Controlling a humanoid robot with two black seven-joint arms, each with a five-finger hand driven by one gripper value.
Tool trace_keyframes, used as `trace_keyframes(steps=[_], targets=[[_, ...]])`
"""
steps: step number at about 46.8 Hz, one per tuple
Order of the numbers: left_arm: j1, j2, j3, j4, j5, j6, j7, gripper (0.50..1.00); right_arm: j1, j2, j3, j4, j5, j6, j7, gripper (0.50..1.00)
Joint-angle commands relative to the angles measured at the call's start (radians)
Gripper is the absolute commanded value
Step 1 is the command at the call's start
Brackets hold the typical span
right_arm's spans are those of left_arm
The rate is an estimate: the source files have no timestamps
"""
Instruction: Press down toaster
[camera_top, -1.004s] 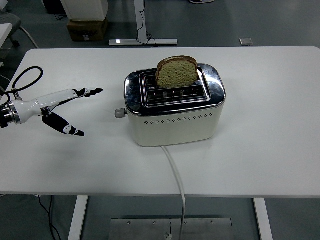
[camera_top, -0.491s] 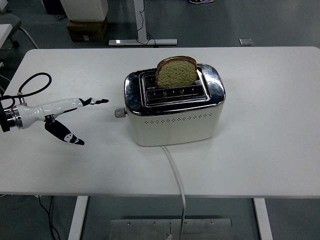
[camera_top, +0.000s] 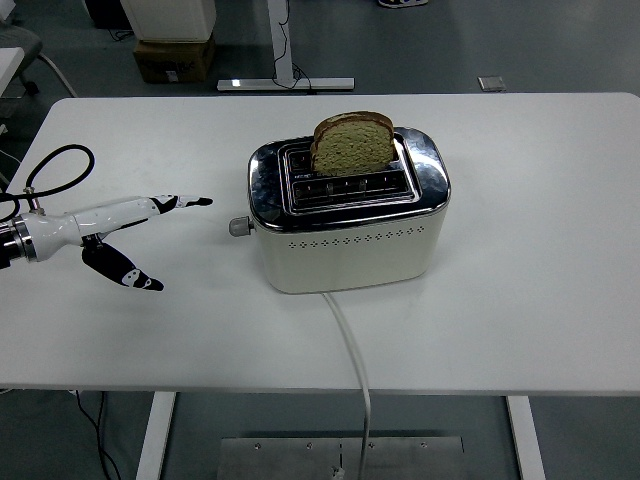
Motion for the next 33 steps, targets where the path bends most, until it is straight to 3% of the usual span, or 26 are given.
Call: trace_keyframes(steps=[1,33], targets=[[0.000,-0.006,0.000,-0.002,0.003,0.000,0.000,1.000,0.000,0.000,0.000,0.000,0.000,0.000,0.000,1.000],[0.023,-0.058,0.003,-0.001,0.045,-0.002,0.000,1.000,0.000,0.000,0.000,0.000,0.000,0.000,0.000,1.000]])
